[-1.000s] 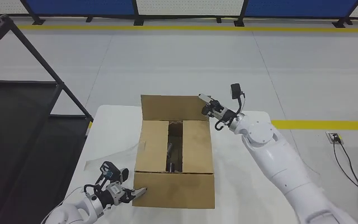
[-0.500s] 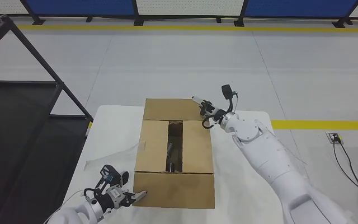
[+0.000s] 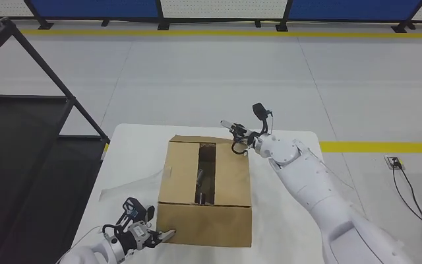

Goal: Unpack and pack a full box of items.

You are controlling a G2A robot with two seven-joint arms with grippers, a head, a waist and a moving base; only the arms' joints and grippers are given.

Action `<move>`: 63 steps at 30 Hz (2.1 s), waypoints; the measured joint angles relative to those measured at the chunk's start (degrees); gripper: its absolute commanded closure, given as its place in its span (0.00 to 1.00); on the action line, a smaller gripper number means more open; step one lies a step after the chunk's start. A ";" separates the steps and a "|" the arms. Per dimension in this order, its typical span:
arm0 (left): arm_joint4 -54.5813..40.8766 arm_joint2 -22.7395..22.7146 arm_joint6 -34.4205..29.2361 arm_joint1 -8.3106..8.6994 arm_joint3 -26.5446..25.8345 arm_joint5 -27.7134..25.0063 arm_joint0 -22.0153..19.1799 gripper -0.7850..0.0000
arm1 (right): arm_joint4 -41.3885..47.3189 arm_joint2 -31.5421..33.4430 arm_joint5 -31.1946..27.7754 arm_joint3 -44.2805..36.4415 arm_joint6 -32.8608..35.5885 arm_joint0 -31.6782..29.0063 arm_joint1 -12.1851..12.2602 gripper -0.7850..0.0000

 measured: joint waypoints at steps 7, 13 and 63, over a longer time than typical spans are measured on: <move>1.29 0.33 0.70 0.04 0.72 1.09 -0.20 0.00 | -0.73 0.63 -1.21 1.89 -0.91 0.62 -0.91 0.00; -0.13 -0.20 2.66 0.02 1.88 1.54 -0.48 0.00 | -0.92 1.70 -4.09 2.39 -2.22 0.83 -1.16 0.00; 1.39 4.34 12.75 -1.98 4.76 18.66 -3.55 0.00 | 7.42 7.82 -2.07 -14.59 36.16 -4.82 1.15 0.00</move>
